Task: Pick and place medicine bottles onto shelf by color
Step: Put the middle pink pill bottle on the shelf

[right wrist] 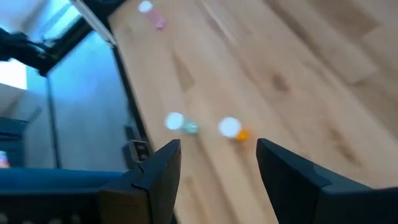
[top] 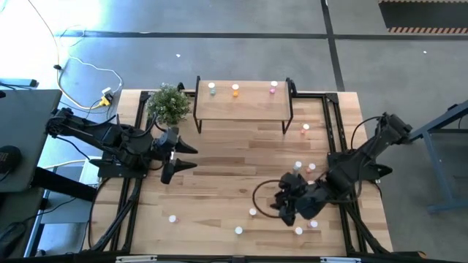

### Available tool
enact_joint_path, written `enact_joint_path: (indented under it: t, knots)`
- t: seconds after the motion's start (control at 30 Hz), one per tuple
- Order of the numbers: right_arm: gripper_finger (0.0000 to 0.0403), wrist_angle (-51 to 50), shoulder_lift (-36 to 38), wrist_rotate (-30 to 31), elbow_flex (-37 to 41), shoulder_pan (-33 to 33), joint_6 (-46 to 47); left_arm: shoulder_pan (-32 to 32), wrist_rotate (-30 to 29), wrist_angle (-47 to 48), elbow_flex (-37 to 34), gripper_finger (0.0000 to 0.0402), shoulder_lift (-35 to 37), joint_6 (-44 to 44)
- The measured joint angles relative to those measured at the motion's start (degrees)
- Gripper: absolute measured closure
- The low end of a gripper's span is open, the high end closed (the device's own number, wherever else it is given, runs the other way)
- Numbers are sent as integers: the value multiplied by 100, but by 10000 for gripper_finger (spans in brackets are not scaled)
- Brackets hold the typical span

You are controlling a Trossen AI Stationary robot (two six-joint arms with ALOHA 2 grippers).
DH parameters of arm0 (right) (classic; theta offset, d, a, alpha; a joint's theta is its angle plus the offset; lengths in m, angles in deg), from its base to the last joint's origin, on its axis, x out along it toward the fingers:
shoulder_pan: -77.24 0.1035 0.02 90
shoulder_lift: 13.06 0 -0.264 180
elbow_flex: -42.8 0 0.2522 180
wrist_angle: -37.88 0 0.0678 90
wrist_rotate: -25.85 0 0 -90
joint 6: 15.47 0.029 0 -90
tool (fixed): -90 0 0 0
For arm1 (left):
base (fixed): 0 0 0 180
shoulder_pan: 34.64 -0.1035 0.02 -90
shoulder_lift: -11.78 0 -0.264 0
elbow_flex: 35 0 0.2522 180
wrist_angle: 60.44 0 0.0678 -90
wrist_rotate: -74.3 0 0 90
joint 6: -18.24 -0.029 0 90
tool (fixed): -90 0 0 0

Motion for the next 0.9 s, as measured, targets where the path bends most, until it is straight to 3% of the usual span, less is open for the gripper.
enact_joint_path:
  t: [0.2,0.4,0.6,0.73,0.9]
  knots:
    - [201,649,-322,31,0,78,314,0,4,0,0,158,0,-2]
    - [201,669,-405,708,0,76,1054,0,220,2,0,158,0,-14]
    - [201,720,-385,1454,-254,26,712,0,223,2,0,158,0,-66]
    - [201,-49,-388,1465,-651,-132,651,-2,225,2,0,158,0,-66]
    - [201,-1907,-388,1353,-1454,-240,1013,-2,223,2,0,158,0,-68]
